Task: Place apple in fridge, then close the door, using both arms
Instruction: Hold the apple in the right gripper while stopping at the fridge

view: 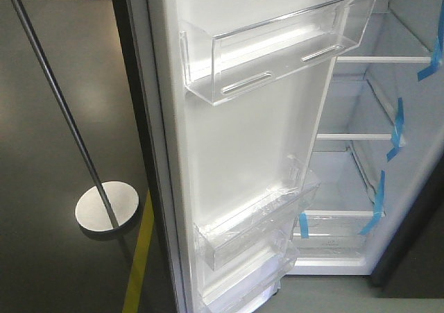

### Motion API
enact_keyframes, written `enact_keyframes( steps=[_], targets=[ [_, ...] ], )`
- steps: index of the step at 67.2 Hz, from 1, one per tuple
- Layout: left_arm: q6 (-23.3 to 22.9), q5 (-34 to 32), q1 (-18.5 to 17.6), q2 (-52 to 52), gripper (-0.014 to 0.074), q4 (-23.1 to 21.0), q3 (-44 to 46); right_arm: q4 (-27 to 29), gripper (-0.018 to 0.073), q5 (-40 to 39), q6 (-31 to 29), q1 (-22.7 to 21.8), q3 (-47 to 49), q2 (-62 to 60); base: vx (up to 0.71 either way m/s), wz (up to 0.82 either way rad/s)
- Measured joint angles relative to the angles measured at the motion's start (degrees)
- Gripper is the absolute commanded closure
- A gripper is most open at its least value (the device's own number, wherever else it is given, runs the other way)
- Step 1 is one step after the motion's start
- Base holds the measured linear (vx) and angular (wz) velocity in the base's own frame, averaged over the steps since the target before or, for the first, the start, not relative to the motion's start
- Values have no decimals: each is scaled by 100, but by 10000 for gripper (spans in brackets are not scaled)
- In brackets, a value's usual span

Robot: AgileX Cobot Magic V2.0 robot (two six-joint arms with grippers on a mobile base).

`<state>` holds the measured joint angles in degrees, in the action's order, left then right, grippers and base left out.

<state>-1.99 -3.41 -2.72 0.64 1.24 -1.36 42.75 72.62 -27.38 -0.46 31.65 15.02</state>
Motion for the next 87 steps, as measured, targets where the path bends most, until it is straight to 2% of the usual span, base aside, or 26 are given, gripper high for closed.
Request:
enact_keyframes(
  steps=[87],
  targets=[
    [0, 0, 0, 0, 603, 0, 0, 20, 171, 0, 0, 0, 0, 0, 0, 0]
  ],
)
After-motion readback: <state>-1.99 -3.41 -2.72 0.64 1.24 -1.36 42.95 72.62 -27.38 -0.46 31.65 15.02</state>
